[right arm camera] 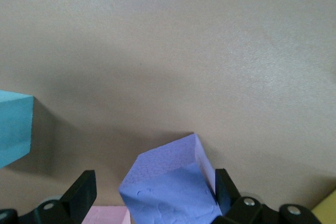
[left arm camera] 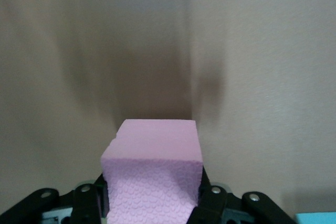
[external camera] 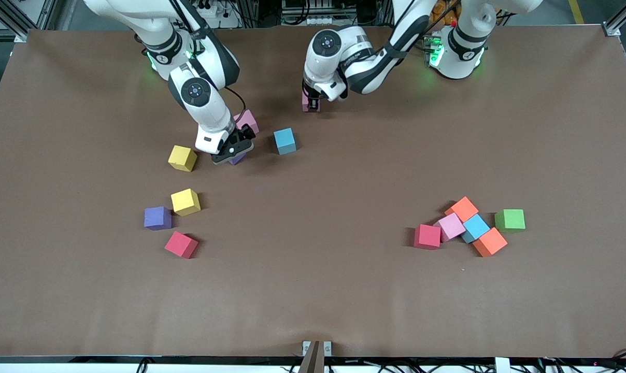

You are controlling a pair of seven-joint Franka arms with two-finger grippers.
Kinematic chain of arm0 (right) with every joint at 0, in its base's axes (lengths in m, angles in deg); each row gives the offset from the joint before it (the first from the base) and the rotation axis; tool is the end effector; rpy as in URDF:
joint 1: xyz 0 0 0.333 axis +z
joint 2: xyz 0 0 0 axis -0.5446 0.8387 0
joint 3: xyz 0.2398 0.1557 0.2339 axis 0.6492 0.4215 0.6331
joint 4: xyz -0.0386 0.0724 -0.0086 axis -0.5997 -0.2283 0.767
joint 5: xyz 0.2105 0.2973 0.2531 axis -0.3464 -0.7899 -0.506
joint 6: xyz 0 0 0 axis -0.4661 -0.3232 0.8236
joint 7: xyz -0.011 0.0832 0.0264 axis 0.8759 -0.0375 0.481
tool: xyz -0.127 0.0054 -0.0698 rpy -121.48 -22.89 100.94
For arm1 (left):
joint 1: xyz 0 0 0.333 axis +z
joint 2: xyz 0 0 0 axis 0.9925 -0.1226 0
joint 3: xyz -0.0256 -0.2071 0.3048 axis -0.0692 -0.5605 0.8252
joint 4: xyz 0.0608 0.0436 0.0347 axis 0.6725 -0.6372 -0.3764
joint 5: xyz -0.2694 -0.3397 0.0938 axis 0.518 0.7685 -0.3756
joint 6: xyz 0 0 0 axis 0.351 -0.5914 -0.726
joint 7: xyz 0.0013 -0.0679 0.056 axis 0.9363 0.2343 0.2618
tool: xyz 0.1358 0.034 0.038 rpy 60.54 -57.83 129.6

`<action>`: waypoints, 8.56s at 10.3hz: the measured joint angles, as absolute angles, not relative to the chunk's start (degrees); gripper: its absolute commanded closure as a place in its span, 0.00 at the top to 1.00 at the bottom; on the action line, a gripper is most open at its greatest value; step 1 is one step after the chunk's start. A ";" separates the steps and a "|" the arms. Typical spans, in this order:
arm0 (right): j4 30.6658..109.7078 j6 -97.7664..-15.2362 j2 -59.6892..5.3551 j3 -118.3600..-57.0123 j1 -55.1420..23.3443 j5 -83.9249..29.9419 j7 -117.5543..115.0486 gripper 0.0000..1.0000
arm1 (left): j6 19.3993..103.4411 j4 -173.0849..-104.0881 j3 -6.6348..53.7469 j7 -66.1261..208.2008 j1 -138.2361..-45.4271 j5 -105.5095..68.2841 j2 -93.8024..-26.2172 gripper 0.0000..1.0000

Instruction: Form number 2 with 11 blocks

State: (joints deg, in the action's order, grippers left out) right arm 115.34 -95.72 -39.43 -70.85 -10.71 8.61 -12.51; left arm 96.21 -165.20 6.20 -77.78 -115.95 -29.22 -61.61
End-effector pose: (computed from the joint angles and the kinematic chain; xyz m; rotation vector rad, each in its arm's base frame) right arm 0.4122 0.2793 0.1741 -3.0186 -0.6978 0.0365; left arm 0.2138 -0.5727 0.1771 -2.1982 -2.1522 0.3986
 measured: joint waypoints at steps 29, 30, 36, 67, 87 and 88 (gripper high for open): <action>110.42 -85.33 -44.35 -69.90 -7.87 10.27 -17.19 0.00 | 76.77 -157.38 -0.46 -52.81 -90.65 -37.77 -50.98 1.00; 109.69 -84.32 -44.83 -69.44 -6.20 10.35 -14.48 0.00 | 75.50 -156.85 0.27 -45.29 -86.87 -37.82 -50.63 1.00; 109.81 -86.95 -45.75 -68.49 4.60 10.45 14.14 0.00 | 73.70 -149.78 15.39 10.86 -81.72 -37.92 -50.69 1.00; 110.04 -87.25 -43.37 -69.62 18.97 10.34 12.83 1.00 | 79.08 -130.60 29.98 64.92 -90.39 -40.46 -74.76 1.00; 104.91 -98.00 -35.68 -82.64 18.83 5.62 -33.22 1.00 | 79.25 -140.01 22.70 19.03 -93.20 -38.71 -70.64 0.00; 105.86 -100.27 -34.99 -82.64 18.92 5.62 -33.22 1.00 | 79.25 -141.44 20.86 13.27 -93.12 -40.46 -70.21 0.00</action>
